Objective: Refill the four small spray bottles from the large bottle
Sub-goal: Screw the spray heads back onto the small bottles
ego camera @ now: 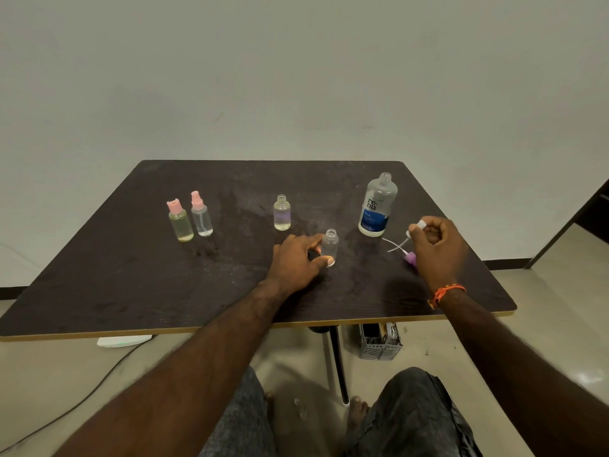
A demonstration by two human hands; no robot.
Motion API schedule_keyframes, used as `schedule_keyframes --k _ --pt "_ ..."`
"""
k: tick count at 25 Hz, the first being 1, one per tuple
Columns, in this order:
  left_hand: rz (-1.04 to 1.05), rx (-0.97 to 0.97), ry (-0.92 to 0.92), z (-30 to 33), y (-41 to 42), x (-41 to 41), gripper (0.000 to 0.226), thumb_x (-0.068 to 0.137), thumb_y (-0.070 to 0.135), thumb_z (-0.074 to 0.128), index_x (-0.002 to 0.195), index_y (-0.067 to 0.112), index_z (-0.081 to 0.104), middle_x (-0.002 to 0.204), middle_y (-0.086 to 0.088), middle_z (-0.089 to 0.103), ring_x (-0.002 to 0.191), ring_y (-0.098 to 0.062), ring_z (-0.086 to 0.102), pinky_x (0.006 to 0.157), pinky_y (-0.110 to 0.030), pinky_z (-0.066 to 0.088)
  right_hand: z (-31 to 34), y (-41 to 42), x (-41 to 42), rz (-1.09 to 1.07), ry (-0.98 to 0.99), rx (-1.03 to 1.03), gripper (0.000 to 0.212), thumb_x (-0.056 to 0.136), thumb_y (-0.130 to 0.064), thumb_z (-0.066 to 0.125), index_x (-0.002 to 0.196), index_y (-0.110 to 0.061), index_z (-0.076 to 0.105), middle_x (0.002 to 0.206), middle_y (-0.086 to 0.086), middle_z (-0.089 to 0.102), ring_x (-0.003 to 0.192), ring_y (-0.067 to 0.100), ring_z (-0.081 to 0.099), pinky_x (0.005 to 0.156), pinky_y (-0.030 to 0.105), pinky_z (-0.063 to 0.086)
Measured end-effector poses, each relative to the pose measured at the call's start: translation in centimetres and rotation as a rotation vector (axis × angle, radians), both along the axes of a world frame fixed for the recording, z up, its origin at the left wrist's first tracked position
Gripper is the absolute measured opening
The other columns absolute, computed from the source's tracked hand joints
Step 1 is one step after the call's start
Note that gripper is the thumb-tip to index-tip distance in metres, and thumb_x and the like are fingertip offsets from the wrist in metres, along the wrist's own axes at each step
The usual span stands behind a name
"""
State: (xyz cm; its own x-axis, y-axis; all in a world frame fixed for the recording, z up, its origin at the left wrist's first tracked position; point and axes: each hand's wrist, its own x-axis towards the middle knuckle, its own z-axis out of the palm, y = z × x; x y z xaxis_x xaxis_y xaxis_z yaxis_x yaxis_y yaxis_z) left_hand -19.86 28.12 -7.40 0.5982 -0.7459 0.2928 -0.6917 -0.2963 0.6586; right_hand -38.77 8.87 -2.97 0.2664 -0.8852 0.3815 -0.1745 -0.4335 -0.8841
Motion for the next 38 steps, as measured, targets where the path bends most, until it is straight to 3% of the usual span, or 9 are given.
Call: schedule_keyframes --k 3,8,13,17,19,23,26,30,38 --pt "0.000 -0.003 0.006 0.0 0.0 0.1 0.042 0.084 0.054 0.070 0.123 0.042 0.060 0.094 0.022 0.071 0.100 -0.010 0.066 0.099 -0.057 0.049 -0.3 0.0 -0.3 -0.020 0.055 -0.038 0.029 0.092 -0.028 0.071 0.115 -0.012 0.066 0.106 0.002 0.070 0.090 0.011 0.065 0.070 0.013 0.049" --pt "0.000 -0.004 0.027 0.1 0.1 -0.2 0.042 0.085 0.054 0.071 0.124 0.044 0.059 0.094 0.023 0.069 0.101 -0.011 0.065 0.100 -0.059 0.048 -0.4 -0.1 -0.6 -0.035 0.088 -0.091 0.029 0.092 -0.030 0.070 0.114 -0.010 0.066 0.107 0.008 0.070 0.094 0.017 0.065 0.083 0.033 0.057" --pt "0.023 0.001 0.032 0.4 0.2 -0.4 0.037 0.088 0.045 0.076 0.123 0.038 0.069 0.095 0.023 0.068 0.104 -0.012 0.063 0.102 -0.059 0.046 -0.2 0.2 -0.7 -0.015 0.092 -0.108 0.030 0.092 -0.029 0.070 0.115 -0.010 0.066 0.108 0.009 0.070 0.094 0.017 0.064 0.081 0.029 0.053" --pt "0.021 0.005 0.034 0.4 0.2 -0.6 0.038 0.087 0.047 0.075 0.123 0.041 0.067 0.090 0.026 0.065 0.104 -0.011 0.064 0.101 -0.060 0.047 -0.1 0.3 -0.8 -0.005 0.074 -0.108 0.030 0.092 -0.031 0.070 0.114 -0.012 0.065 0.107 0.009 0.070 0.093 0.019 0.066 0.083 0.035 0.058" --pt "0.026 0.013 0.034 0.4 0.2 -0.5 0.039 0.087 0.048 0.075 0.125 0.042 0.067 0.093 0.024 0.067 0.105 -0.012 0.064 0.102 -0.060 0.046 0.3 0.6 -0.6 0.002 0.053 -0.107 0.029 0.093 -0.033 0.069 0.114 -0.013 0.065 0.107 0.007 0.070 0.094 0.019 0.066 0.082 0.033 0.057" --pt "0.035 0.027 0.021 0.3 0.1 -0.5 0.037 0.088 0.049 0.074 0.124 0.042 0.068 0.098 0.021 0.070 0.105 -0.011 0.063 0.101 -0.059 0.046 2.1 1.3 -0.1 0.015 -0.013 -0.117 0.026 0.093 -0.031 0.069 0.113 -0.015 0.065 0.105 0.003 0.069 0.092 0.014 0.064 0.076 0.015 0.049" --pt "0.036 0.022 0.019 0.2 0.0 -0.5 0.036 0.088 0.049 0.074 0.121 0.039 0.069 0.099 0.019 0.072 0.104 -0.011 0.064 0.100 -0.059 0.047 3.6 2.0 0.4 0.069 -0.079 -0.111 0.025 0.092 -0.032 0.071 0.111 -0.017 0.067 0.103 -0.001 0.070 0.091 0.014 0.066 0.076 0.017 0.055" --pt "0.034 0.033 0.007 0.3 0.0 -0.4 0.040 0.088 0.050 0.072 0.127 0.043 0.067 0.101 0.018 0.075 0.107 -0.011 0.065 0.102 -0.057 0.046 5.9 4.6 2.3 0.309 -0.151 -0.120 0.020 0.088 -0.026 0.075 0.104 -0.015 0.070 0.097 -0.003 0.073 0.086 0.011 0.070 0.076 0.023 0.058" --pt "0.041 0.060 0.029 0.0 -0.1 -0.2 0.044 0.087 0.054 0.072 0.130 0.047 0.064 0.100 0.019 0.074 0.108 -0.013 0.064 0.103 -0.059 0.044 7.0 6.7 6.4 0.414 -0.073 -0.175 0.015 0.085 -0.021 0.077 0.097 -0.015 0.071 0.086 -0.003 0.073 0.078 0.009 0.071 0.070 0.019 0.056"
